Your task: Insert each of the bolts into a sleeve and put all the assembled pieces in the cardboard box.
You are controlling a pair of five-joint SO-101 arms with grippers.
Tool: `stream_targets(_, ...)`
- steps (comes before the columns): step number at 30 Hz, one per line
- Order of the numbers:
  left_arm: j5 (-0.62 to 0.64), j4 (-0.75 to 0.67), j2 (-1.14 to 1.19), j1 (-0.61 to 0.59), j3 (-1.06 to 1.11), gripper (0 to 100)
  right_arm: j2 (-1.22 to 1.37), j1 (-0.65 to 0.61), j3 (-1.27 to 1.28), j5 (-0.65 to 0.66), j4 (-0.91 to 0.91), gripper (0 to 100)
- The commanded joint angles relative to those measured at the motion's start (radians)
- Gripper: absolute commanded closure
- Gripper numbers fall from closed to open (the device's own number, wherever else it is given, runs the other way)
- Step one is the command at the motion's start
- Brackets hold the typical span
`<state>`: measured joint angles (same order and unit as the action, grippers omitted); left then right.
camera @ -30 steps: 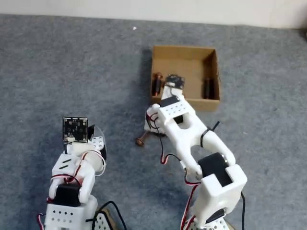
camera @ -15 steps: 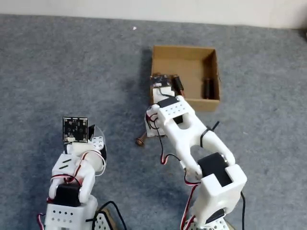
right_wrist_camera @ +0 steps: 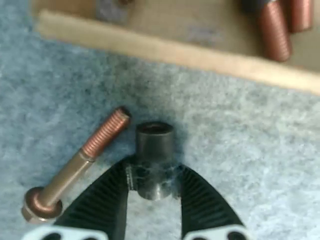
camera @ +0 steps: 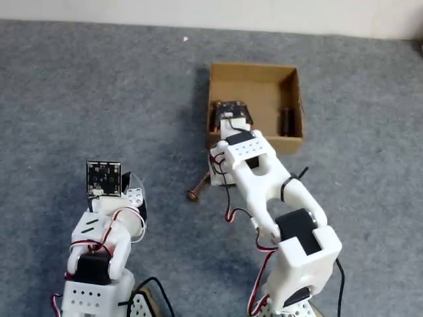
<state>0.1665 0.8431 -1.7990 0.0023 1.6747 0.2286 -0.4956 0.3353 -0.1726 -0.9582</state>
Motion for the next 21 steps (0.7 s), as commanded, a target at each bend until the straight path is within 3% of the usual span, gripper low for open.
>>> stream_targets(1,-0.012,-0.009,-0.005,-0.008,0.022,99,-0.124,-0.005,-0.024,0.012,0.019,99.5)
stream_targets(9,-0.012,-0.009,-0.005,-0.005,0.022,99,-0.412,-0.001,0.202,0.011,-0.007,99.5)
stream_targets(21,-0.011,-0.012,-0.005,-0.004,0.010,99,-0.556,0.093,0.541,-0.264,0.426,99.5)
